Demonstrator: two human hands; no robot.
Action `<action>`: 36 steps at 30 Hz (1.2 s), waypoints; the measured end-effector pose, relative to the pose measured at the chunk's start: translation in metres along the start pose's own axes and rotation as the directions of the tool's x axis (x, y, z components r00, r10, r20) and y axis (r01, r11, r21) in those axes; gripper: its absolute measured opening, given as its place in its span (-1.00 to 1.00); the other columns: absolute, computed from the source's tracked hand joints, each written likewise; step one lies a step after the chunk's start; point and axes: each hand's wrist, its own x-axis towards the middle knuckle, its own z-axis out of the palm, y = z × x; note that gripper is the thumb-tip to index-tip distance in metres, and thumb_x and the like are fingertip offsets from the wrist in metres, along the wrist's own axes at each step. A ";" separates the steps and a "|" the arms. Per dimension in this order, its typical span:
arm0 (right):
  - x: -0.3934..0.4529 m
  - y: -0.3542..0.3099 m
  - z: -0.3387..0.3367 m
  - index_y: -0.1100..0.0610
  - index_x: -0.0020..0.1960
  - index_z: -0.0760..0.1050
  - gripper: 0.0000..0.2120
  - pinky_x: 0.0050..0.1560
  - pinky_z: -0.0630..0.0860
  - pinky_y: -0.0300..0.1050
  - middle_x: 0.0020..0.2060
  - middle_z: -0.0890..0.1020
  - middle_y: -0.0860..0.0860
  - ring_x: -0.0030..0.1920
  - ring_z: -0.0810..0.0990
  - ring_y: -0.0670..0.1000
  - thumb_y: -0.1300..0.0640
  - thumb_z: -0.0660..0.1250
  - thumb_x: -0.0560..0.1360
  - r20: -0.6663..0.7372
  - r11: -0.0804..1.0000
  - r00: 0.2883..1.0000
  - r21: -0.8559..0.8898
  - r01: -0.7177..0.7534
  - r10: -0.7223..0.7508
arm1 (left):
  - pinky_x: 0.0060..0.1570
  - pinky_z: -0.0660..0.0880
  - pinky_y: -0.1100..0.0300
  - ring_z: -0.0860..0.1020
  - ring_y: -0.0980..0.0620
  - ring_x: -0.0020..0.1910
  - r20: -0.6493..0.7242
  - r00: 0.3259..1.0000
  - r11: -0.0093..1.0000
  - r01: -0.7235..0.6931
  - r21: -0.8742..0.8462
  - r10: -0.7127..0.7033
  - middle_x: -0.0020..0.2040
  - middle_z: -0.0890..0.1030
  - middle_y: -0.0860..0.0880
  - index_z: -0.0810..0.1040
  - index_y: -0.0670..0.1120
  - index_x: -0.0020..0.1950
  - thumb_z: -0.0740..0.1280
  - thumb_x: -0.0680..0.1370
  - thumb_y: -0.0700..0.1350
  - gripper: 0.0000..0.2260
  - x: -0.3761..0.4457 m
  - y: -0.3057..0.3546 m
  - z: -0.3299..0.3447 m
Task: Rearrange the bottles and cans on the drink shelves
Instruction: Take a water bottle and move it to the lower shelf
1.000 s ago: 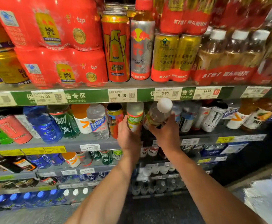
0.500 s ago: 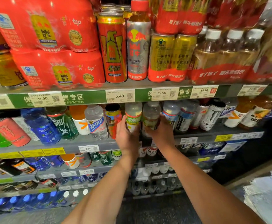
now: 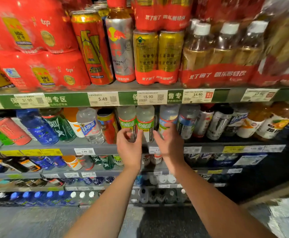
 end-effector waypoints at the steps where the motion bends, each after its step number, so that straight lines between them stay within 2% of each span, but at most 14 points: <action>1: 0.002 0.009 -0.006 0.17 0.02 0.43 -0.68 -0.28 0.32 -0.19 -0.29 0.52 0.00 -0.28 0.53 0.02 0.01 0.48 0.47 -0.059 0.999 0.998 0.050 -0.011 0.014 | 0.00 0.53 0.09 0.55 0.03 -0.12 0.033 0.999 1.000 -0.012 0.024 0.011 -0.09 0.56 0.02 0.52 -0.01 0.11 0.57 0.42 0.05 -0.62 -0.007 0.002 0.006; 2: 0.004 0.017 -0.011 0.16 -0.02 0.43 -0.71 -0.23 0.36 -0.16 -0.27 0.50 -0.01 -0.25 0.51 0.01 0.02 0.47 0.47 -0.111 0.996 0.994 0.093 -0.015 0.025 | 0.00 0.51 0.17 0.54 0.05 -0.10 0.062 0.998 0.999 -0.020 0.046 0.017 -0.05 0.56 0.03 0.53 -0.03 0.16 0.58 0.41 0.05 -0.58 -0.013 0.005 0.012; 4: 0.006 0.027 -0.018 0.16 0.08 0.46 -0.71 -0.07 0.45 -0.13 -0.09 0.54 -0.01 -0.08 0.51 -0.03 0.05 0.47 0.48 -0.124 0.983 0.990 0.176 -0.042 0.064 | -0.02 0.51 0.17 0.55 0.04 -0.08 0.071 0.997 0.997 -0.009 0.072 0.004 -0.01 0.55 0.04 0.48 -0.03 0.23 0.59 0.41 0.04 -0.51 -0.018 0.009 0.023; 6: 0.007 0.030 -0.020 0.16 0.26 0.46 -0.59 0.12 0.51 -0.16 0.09 0.57 0.00 0.08 0.54 -0.05 0.10 0.49 0.48 -0.038 0.966 0.994 0.241 -0.093 0.105 | -0.03 0.52 0.12 0.55 0.02 -0.08 0.033 0.999 0.995 0.018 0.099 -0.021 -0.01 0.54 0.02 0.46 -0.02 0.21 0.58 0.41 0.03 -0.53 -0.018 0.012 0.033; 9: 0.013 0.032 -0.015 0.17 0.38 0.42 -0.46 0.25 0.53 0.00 0.22 0.57 0.11 0.22 0.56 0.04 0.13 0.51 0.46 0.031 0.968 0.993 0.223 -0.115 0.111 | -0.06 0.46 0.18 0.56 -0.01 -0.08 -0.023 0.999 0.991 0.034 0.127 -0.031 -0.02 0.56 -0.01 0.47 -0.03 0.16 0.56 0.44 -0.01 -0.61 -0.017 0.017 0.041; 11: 0.017 0.031 -0.013 0.17 0.39 0.41 -0.48 0.26 0.53 0.05 0.23 0.57 0.11 0.23 0.56 0.06 0.15 0.48 0.48 0.047 0.972 0.995 0.211 -0.102 0.094 | -0.11 0.47 0.13 0.54 0.02 -0.16 -0.057 0.998 0.991 0.024 0.129 -0.017 -0.12 0.54 -0.01 0.44 0.02 0.05 0.56 0.45 -0.03 -0.67 -0.022 0.020 0.043; 14: 0.017 0.033 -0.017 0.15 0.28 0.46 -0.61 0.13 0.57 0.13 0.12 0.60 0.08 0.11 0.59 0.08 0.18 0.45 0.49 0.043 0.981 0.999 0.190 -0.026 0.018 | -0.12 0.47 0.14 0.50 0.22 -0.23 -0.093 0.996 0.994 0.014 0.107 -0.004 -0.21 0.49 0.11 0.46 0.00 -0.04 0.56 0.45 -0.04 -0.71 -0.034 0.024 0.044; 16: 0.014 0.038 -0.026 0.14 0.21 0.48 -0.68 0.11 0.56 0.15 0.08 0.59 0.05 0.08 0.59 0.07 0.17 0.45 0.50 0.002 0.976 1.000 0.218 -0.009 0.009 | -0.07 0.46 0.25 0.53 0.24 -0.17 -0.092 0.996 0.992 0.007 0.122 0.004 -0.13 0.56 0.12 0.56 -0.05 0.01 0.57 0.43 0.02 -0.71 -0.042 0.024 0.051; 19: 0.014 0.054 -0.042 0.16 0.27 0.42 -0.61 0.23 0.51 0.11 0.16 0.47 -0.01 0.19 0.54 0.07 0.12 0.45 0.51 -0.126 0.966 0.989 0.254 -0.043 0.077 | 0.03 0.40 0.35 0.60 0.11 0.04 -0.034 0.999 0.989 -0.004 0.147 0.009 0.06 0.66 0.05 0.61 -0.08 0.19 0.57 0.41 0.09 -0.56 -0.051 0.030 0.067; 22: 0.016 0.068 -0.045 0.16 0.40 0.33 -0.45 0.33 0.47 0.14 0.29 0.44 0.07 0.32 0.48 0.12 0.07 0.45 0.50 -0.176 0.952 0.974 0.296 -0.083 0.140 | 0.24 0.49 0.17 0.57 0.07 0.23 0.010 1.000 0.987 0.008 0.159 -0.010 0.26 0.63 0.02 0.53 -0.07 0.37 0.55 0.43 0.11 -0.42 -0.054 0.035 0.082; 24: 0.016 0.070 -0.041 0.15 0.46 0.28 -0.36 0.38 0.45 0.12 0.38 0.43 0.11 0.39 0.45 0.12 0.03 0.47 0.49 -0.169 0.939 0.967 0.317 -0.130 0.191 | 0.28 0.51 0.04 0.56 0.04 0.28 0.016 1.000 0.986 0.008 0.169 -0.011 0.30 0.60 0.01 0.49 -0.05 0.41 0.53 0.44 0.09 -0.41 -0.055 0.036 0.089; 28: 0.017 0.066 -0.034 0.15 0.44 0.34 -0.33 0.29 0.48 -0.03 0.34 0.50 0.13 0.33 0.51 0.12 0.04 0.53 0.43 -0.188 0.923 0.943 0.325 -0.204 0.274 | 0.16 0.51 0.14 0.56 0.08 0.13 -0.039 0.999 0.990 0.029 0.139 -0.023 0.20 0.60 0.01 0.51 -0.08 0.37 0.52 0.48 -0.02 -0.51 -0.059 0.038 0.097; 32: 0.021 0.064 -0.025 0.15 0.42 0.36 -0.32 0.28 0.50 0.11 0.32 0.48 0.09 0.35 0.48 0.13 0.03 0.56 0.39 -0.203 0.928 0.936 0.301 -0.221 0.289 | -0.02 0.34 0.37 0.44 0.20 -0.02 -0.078 0.996 0.990 0.044 0.135 -0.033 0.07 0.54 0.06 0.50 -0.07 0.36 0.49 0.52 -0.04 -0.56 -0.064 0.045 0.102; 36: 0.027 0.062 -0.023 0.22 0.45 0.37 -0.30 0.30 0.49 0.15 0.34 0.44 0.12 0.38 0.44 0.18 0.05 0.56 0.41 -0.192 0.936 0.936 0.256 -0.241 0.294 | -0.03 0.36 0.34 0.46 0.19 -0.04 -0.105 0.994 0.991 0.055 0.123 -0.042 0.01 0.49 0.13 0.51 -0.04 0.31 0.50 0.51 -0.04 -0.59 -0.062 0.048 0.103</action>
